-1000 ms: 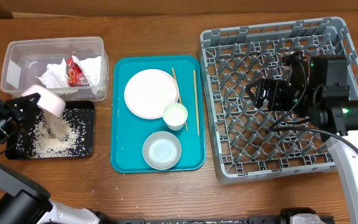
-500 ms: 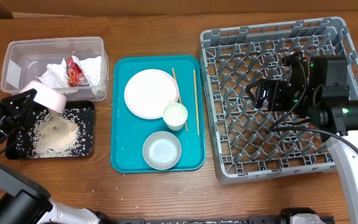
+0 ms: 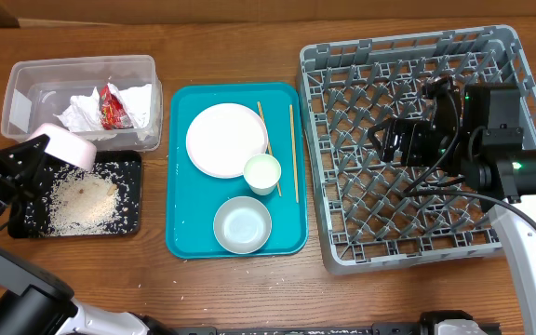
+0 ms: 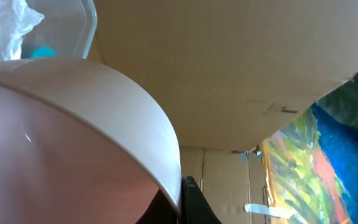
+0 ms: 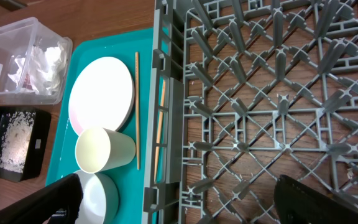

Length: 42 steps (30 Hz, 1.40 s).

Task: Sort waste into correct bins and load items into the dishwasher
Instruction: 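Return the pink bowl to the teal tray and release it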

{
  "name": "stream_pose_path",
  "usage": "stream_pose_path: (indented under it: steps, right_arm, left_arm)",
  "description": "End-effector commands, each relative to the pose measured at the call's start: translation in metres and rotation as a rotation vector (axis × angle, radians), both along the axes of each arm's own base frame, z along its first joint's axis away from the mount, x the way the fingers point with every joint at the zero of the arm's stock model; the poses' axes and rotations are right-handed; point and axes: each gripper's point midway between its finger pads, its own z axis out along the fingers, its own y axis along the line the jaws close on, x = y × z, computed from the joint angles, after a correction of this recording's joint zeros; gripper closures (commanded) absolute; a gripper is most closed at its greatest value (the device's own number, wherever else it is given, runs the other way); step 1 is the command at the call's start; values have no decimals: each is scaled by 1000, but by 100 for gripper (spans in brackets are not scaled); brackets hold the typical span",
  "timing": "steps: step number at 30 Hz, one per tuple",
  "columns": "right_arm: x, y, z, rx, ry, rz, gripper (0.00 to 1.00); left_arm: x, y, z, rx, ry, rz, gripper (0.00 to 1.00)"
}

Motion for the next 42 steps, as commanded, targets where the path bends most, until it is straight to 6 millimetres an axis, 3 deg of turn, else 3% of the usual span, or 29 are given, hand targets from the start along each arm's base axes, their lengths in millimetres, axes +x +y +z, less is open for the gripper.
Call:
stream_pose_path:
  steps: [1, 8, 11, 12, 16, 21, 30, 34, 37, 42]
  right_arm:
    - [3, -1, 9, 10, -21, -2, 0]
    - [3, 0, 9, 10, -22, -2, 0]
    - [4, -1, 9, 10, -22, -3, 0]
    - [4, -1, 9, 10, -22, -3, 0]
    - [3, -1, 9, 10, -21, -2, 0]
    - [4, -1, 9, 10, -22, -2, 0]
    - [4, -1, 9, 9, -23, -3, 0]
    - [4, -1, 9, 9, -22, -3, 0]
    - [4, -1, 9, 9, -22, -3, 0]
    - [4, -1, 9, 9, -22, -3, 0]
  left_arm:
    - [-4, 2, 7, -39, -8, 14, 96]
    - [-5, -12, 22, 58, -77, -9, 96]
    - [-2, -32, 34, 155, -99, -58, 96]
    - [2, -47, 37, 247, -74, -101, 96]
    - [13, -78, 35, 472, 36, -187, 96]
    - [31, -116, 12, 819, 221, -294, 96]
    - [43, -203, -39, 1270, 316, -533, 96]
    - [41, -226, -61, 1391, 392, -579, 95]
    - [34, -253, -91, 1419, 437, -697, 95]
    - [17, -270, -134, 1398, 572, -833, 96]
